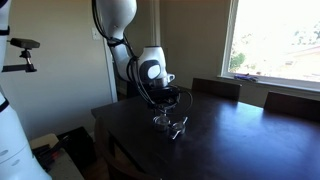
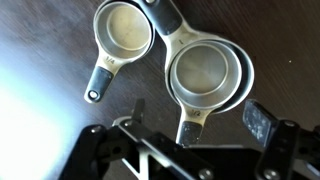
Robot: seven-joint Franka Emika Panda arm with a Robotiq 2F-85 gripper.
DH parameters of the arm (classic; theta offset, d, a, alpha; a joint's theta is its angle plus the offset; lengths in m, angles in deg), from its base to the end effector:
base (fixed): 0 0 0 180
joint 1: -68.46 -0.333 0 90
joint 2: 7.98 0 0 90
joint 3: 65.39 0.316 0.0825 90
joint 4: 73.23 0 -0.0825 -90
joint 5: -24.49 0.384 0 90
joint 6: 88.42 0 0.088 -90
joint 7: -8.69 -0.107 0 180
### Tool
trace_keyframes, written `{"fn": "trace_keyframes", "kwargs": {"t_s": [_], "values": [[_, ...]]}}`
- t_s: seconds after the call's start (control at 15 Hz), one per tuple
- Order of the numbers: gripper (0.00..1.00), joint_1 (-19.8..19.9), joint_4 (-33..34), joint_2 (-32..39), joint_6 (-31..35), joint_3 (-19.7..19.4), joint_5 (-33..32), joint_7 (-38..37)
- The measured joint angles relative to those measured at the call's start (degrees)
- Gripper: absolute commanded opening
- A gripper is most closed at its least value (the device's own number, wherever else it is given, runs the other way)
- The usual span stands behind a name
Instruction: Stack the measuring cups together from smallest to biggest
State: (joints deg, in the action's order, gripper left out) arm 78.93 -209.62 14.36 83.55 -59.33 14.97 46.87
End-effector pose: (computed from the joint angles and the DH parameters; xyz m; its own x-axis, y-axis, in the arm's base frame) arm 0.5218 -0.0264 0.1833 0.7193 0.6736 0.1699 0.6543 -0.7391 0.1599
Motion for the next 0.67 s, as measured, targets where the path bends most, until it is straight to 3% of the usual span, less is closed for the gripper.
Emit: {"fn": "trace_keyframes", "kwargs": {"t_s": [0.4,0.67], "values": [[1.00,3.17,2.15,-3.05,-3.03,0.81,5.36,-2.42],[1.00,3.18,5.04,-2.57,-4.76,-1.46,7.83,-9.81]]}}
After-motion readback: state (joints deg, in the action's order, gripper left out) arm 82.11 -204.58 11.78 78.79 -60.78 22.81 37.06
